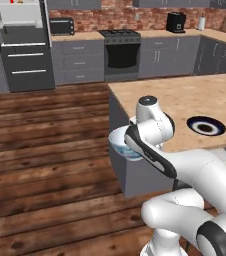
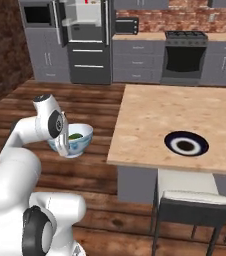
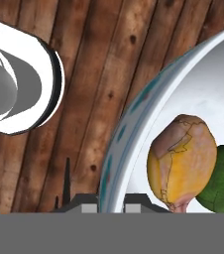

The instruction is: Pick the chicken drumstick and avocado from their plates and place them in the bowl. Then put the bowl in the fridge.

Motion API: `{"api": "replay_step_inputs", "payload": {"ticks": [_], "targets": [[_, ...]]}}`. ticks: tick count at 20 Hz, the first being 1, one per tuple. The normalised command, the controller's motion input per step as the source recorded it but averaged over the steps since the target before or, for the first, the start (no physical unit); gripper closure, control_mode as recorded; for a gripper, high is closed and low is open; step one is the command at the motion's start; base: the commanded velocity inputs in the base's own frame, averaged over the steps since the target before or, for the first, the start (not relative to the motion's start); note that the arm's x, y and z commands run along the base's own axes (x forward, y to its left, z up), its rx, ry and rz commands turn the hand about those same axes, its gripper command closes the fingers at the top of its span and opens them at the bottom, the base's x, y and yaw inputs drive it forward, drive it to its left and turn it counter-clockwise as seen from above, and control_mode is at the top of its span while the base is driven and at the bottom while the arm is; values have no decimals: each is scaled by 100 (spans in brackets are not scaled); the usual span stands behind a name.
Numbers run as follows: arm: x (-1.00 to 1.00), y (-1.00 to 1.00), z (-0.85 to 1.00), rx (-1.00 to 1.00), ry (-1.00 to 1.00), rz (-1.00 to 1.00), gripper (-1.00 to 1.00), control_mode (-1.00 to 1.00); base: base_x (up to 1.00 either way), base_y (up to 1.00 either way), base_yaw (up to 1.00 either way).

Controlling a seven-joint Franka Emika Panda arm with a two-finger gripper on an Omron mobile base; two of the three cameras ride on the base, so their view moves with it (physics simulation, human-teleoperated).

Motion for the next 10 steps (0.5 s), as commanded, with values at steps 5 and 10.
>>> {"api": "replay_step_inputs", "payload": {"ticks": [5, 10], "targets": [[0, 0, 0, 0, 0, 0, 100, 100, 46, 79, -11], [0, 0, 0, 0, 0, 0, 100, 100, 58, 72, -14]]}}
